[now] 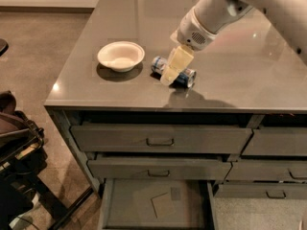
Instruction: Place redbull can into bottom drawer
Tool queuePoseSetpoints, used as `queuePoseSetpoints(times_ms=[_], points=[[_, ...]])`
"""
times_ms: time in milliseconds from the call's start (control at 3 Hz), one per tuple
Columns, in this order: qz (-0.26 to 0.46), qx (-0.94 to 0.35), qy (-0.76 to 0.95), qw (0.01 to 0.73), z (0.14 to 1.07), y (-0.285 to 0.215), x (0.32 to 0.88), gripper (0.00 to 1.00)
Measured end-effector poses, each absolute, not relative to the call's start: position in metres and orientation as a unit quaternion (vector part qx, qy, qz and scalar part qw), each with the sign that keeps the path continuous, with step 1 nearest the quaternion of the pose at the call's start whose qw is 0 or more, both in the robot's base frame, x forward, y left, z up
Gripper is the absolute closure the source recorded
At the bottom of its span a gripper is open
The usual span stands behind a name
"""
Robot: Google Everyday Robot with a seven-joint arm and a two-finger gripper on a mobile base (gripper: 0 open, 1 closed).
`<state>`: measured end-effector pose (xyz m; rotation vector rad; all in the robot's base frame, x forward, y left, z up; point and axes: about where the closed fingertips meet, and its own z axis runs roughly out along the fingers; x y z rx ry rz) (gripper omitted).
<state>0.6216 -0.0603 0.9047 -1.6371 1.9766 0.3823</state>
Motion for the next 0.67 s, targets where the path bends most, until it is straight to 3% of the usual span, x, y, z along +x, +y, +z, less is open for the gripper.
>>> queuePoseSetpoints(times_ms=[667], points=[[0.151,-0.601,0.741,0.261,0.868,-0.058,0.626,0.00]])
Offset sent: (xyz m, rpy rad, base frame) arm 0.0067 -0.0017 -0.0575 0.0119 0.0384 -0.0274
